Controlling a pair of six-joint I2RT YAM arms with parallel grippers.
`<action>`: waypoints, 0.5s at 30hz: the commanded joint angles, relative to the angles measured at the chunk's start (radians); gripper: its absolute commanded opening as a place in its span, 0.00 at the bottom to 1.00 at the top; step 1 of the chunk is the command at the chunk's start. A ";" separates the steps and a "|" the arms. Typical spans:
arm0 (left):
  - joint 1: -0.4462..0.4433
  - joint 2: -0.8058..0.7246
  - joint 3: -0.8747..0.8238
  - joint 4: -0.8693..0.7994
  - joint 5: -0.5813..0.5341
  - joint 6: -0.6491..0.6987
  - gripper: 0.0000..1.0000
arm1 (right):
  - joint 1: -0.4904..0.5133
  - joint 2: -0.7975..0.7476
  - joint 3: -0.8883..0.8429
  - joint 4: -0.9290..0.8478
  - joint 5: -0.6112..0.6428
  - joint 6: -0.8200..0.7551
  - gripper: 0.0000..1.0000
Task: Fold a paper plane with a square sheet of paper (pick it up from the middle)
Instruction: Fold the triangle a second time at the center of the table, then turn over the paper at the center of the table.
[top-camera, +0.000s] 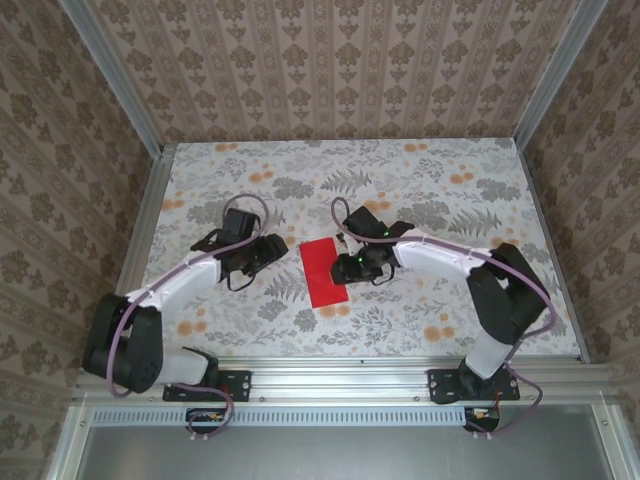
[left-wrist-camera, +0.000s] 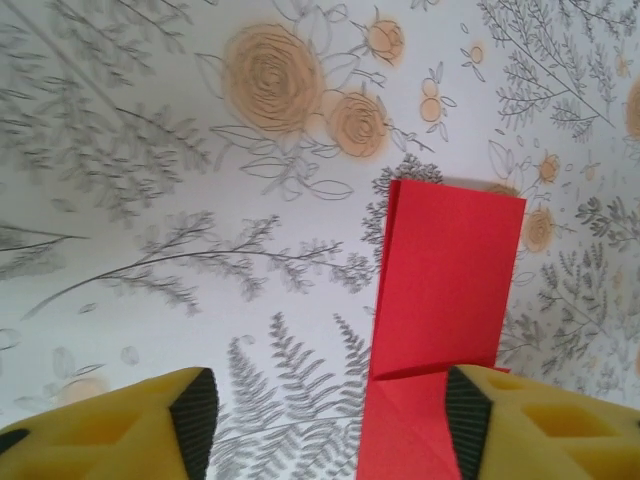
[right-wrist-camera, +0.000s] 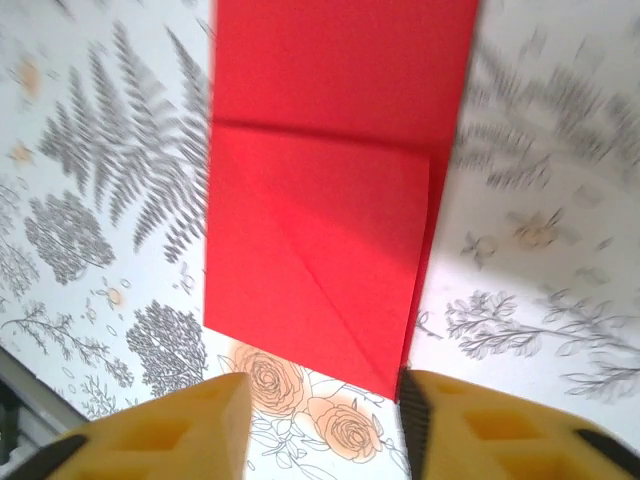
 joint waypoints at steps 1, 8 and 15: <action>0.029 -0.068 -0.020 -0.127 -0.027 0.020 0.71 | 0.045 -0.037 0.052 -0.104 0.224 -0.090 0.54; 0.085 -0.139 -0.099 -0.135 0.046 -0.003 0.78 | 0.176 0.059 0.160 -0.197 0.487 -0.227 0.65; 0.093 -0.149 -0.151 -0.072 0.133 -0.030 0.78 | 0.157 0.187 0.263 -0.189 0.412 -0.163 0.57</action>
